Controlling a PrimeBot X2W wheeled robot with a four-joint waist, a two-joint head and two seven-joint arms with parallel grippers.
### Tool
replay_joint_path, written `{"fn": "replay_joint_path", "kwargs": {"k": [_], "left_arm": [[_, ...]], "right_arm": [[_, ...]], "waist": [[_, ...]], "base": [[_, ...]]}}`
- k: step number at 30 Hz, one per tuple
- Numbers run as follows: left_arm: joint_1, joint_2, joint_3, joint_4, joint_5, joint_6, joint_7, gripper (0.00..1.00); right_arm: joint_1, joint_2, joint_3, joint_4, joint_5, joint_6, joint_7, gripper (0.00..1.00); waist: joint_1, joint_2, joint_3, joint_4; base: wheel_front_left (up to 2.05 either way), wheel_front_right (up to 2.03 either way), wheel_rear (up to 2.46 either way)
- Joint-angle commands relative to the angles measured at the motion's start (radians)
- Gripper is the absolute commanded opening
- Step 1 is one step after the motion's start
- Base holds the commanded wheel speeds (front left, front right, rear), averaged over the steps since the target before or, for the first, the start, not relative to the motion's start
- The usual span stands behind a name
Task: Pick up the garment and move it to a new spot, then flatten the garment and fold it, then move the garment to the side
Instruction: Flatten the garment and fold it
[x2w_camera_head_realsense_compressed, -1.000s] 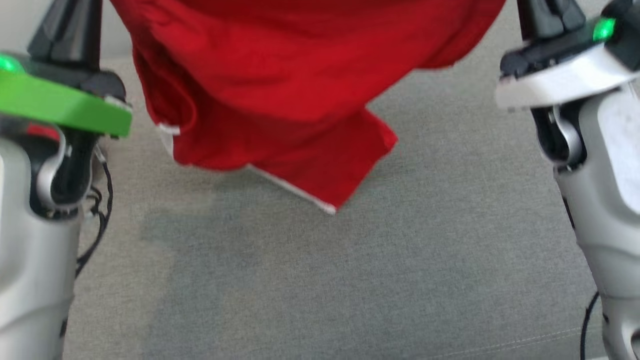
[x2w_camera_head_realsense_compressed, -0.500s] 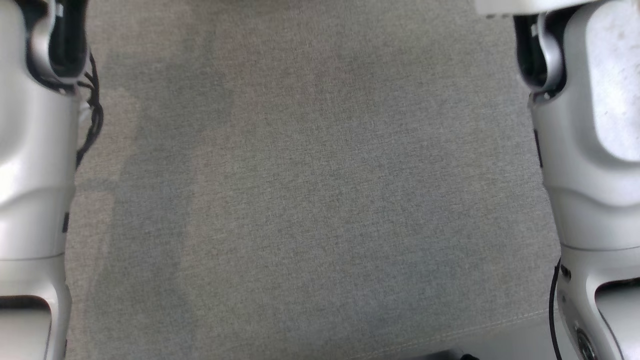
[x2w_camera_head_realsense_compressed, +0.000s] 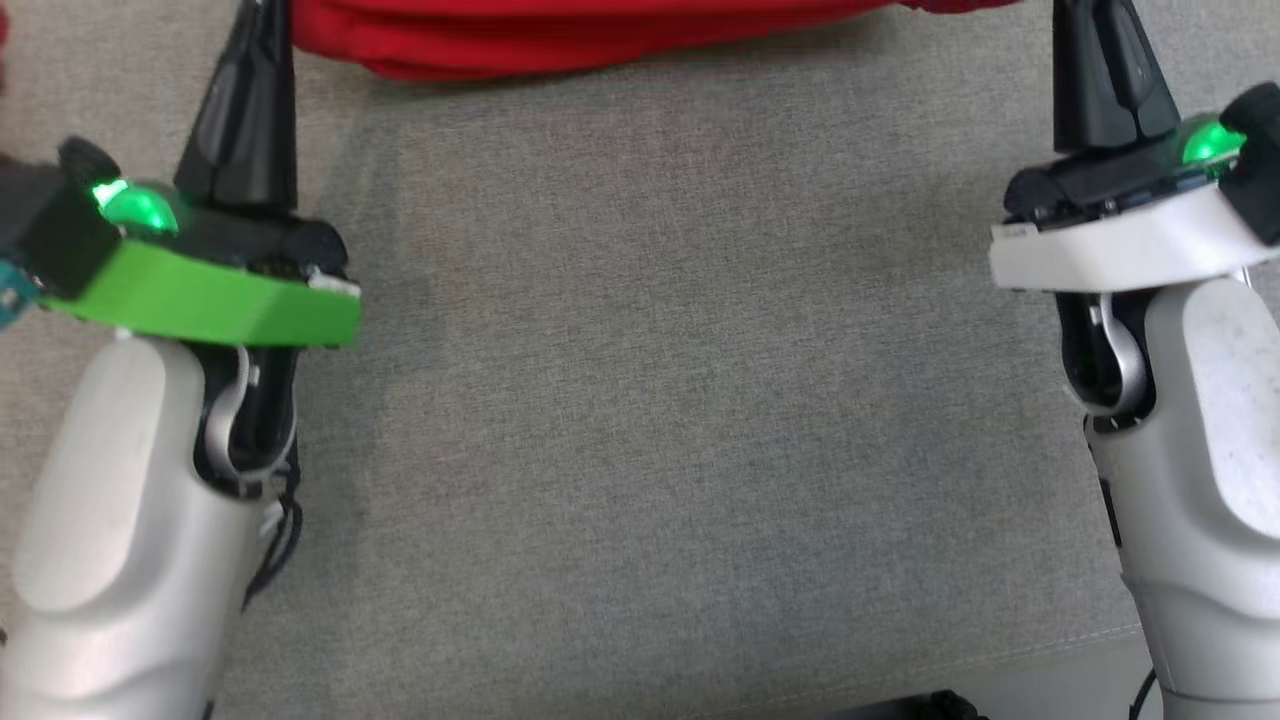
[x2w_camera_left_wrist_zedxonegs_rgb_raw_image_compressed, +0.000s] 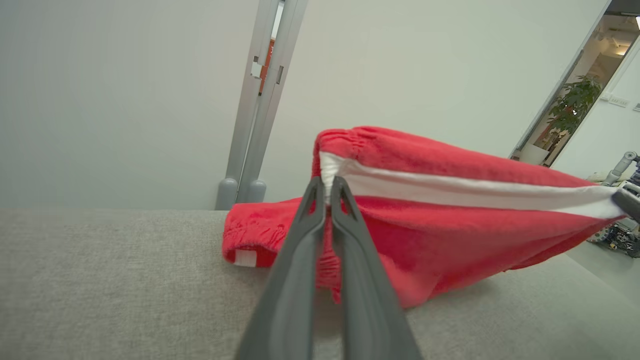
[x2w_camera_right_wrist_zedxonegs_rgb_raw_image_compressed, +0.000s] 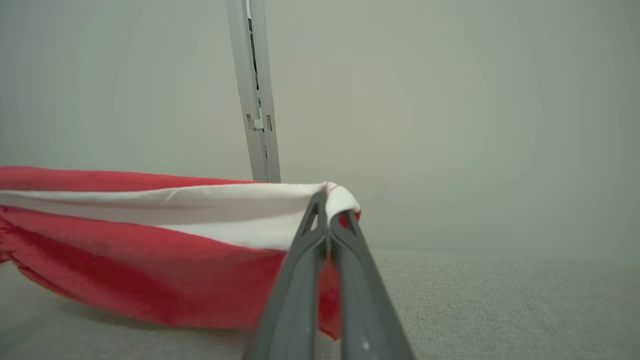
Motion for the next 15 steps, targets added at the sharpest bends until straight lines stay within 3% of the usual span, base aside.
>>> {"fn": "replay_joint_path", "kwargs": {"k": [1, 15], "left_arm": [[0.054, -0.001, 0.008, -0.034, 0.020, -0.004, -0.003, 0.00], [0.471, -0.113, 0.042, -0.238, 0.107, -0.004, -0.002, 0.00]], "right_arm": [[0.043, -0.007, -0.010, -0.025, 0.010, -0.001, -0.003, 0.00], [0.411, 0.006, -0.075, -0.218, 0.045, -0.001, -0.003, 0.00]], "waist": [[0.0000, 0.0000, -0.046, 0.038], [0.0000, 0.0000, -0.249, 0.064]], "base": [[0.00, 0.00, 0.00], [0.00, 0.00, 0.00]]}}
